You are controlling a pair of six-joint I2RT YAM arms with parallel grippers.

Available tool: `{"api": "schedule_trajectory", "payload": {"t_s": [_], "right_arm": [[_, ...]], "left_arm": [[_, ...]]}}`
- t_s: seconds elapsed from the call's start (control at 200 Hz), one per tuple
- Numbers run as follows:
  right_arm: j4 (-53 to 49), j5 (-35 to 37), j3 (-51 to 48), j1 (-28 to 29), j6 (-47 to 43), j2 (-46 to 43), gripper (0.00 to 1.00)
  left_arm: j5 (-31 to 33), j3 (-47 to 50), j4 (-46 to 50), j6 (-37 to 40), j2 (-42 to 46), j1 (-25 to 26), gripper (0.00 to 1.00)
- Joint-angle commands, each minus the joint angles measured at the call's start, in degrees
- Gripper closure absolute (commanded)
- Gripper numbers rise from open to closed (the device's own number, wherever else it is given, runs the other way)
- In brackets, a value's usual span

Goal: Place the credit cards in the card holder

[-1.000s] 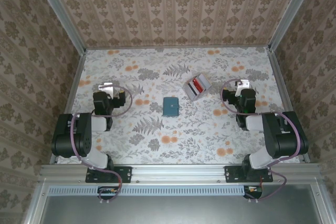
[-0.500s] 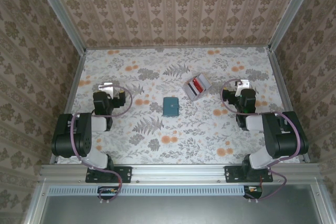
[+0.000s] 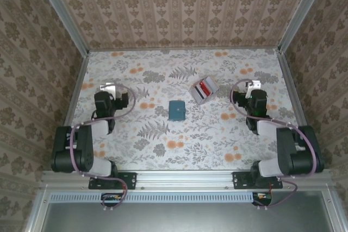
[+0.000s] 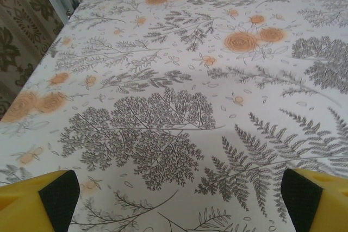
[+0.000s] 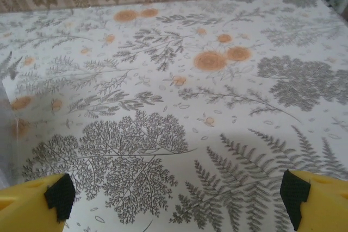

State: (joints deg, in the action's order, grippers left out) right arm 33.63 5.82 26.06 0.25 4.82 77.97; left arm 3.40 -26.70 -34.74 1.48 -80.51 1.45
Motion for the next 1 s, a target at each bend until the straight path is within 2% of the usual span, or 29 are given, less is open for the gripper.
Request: {"api": "schedule_trajectory", "payload": {"t_s": [0.0,0.035,0.085,0.2,0.34,0.445,0.62,0.775,0.83,0.865,0.995], "right_arm": [[-20.8,1.6,8.9,-0.1,6.0,-6.6,0.00],[-26.5,0.0,11.8,-0.1,7.1,-7.1,0.00],[-31.3,-2.8,14.6,-0.1,9.7,-6.8,0.00],[-33.2,-10.3,16.2,-0.1,17.7,-5.5,0.00],[-33.6,-17.6,17.2,0.6,29.1,-2.3,0.04],[-33.9,-19.3,17.6,2.4,34.1,-0.3,0.08],[-27.6,-23.5,14.4,3.7,43.6,3.6,0.13],[-20.3,-27.5,13.8,5.2,49.9,9.0,0.18],[-18.4,-28.4,14.0,5.7,51.9,10.6,0.18],[-17.6,-28.8,14.2,6.1,52.6,11.3,0.19],[-17.8,-29.0,16.4,7.7,51.8,13.7,0.19]], "left_arm": [[-0.5,-10.4,20.1,-5.3,4.8,-0.1,0.00],[-3.4,-13.6,25.7,-6.1,4.7,-0.2,0.00],[-8.7,-16.5,28.7,-6.2,3.9,-0.2,0.00],[-17.0,-23.3,32.7,-11.0,0.0,1.5,0.00],[-22.1,-34.3,37.9,-12.8,-8.4,8.2,0.00],[-25.9,-43.0,40.2,-12.9,-17.6,13.7,0.00],[-38.8,-60.1,43.4,-18.9,-36.0,18.9,0.03],[-44.9,-74.4,50.0,-18.3,-47.8,24.2,0.05],[-46.2,-76.6,49.9,-19.3,-50.1,24.3,0.08],[-46.7,-77.4,49.3,-20.2,-51.0,26.2,0.08],[-48.6,-78.4,45.9,-23.4,-53.3,27.5,0.09]]}}
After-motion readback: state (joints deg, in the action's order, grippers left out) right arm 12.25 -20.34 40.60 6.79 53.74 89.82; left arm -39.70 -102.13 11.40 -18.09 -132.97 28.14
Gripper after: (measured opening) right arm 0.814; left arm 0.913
